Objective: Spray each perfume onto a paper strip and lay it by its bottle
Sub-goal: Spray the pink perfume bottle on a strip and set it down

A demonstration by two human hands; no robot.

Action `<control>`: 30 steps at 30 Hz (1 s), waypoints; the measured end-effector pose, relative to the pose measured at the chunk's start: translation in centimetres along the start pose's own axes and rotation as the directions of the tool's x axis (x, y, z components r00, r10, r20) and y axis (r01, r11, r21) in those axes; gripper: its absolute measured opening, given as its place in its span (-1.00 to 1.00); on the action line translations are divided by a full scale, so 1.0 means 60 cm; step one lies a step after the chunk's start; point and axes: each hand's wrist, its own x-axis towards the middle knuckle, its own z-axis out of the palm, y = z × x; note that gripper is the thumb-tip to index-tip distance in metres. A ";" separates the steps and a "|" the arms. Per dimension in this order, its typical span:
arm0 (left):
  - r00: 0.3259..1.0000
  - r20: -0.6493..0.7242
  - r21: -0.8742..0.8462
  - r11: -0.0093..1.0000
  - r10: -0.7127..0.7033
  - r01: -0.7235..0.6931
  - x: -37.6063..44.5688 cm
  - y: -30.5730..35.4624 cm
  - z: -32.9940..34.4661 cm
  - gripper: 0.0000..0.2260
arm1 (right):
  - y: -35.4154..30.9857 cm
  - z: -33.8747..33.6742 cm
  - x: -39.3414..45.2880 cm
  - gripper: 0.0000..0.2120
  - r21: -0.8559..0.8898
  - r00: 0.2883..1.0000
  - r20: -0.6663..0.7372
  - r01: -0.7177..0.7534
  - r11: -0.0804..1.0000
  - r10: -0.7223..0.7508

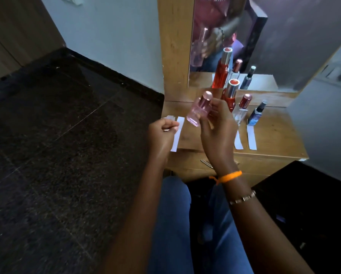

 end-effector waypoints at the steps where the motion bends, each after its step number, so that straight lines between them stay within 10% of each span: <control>1: 1.000 0.012 0.030 0.999 0.021 -0.021 -0.001 0.001 0.011 -0.87 | -0.002 -0.016 -0.015 -0.68 0.009 1.000 -0.022 -0.016 1.000 0.016; 17: 0.976 0.018 0.532 0.824 0.218 -0.194 -0.001 -0.018 0.100 -0.76 | 0.029 -0.099 -0.061 -0.71 -0.005 0.989 0.017 -0.148 0.989 0.148; 21: 0.954 0.078 0.256 0.919 0.289 -0.300 -0.024 0.020 0.081 -0.82 | 0.030 -0.101 -0.060 -0.69 0.002 0.984 0.070 -0.165 0.986 0.165; 25: 0.876 0.472 -0.141 0.989 0.101 -0.038 -0.074 0.046 0.055 -0.77 | 0.017 -0.104 -0.057 -0.68 0.093 0.974 0.110 -0.208 0.974 0.197; 30: 0.893 0.418 -0.245 0.967 0.167 -0.066 -0.088 0.036 0.047 -0.84 | 0.010 -0.118 -0.049 -0.71 0.143 0.948 0.182 -0.288 0.947 0.261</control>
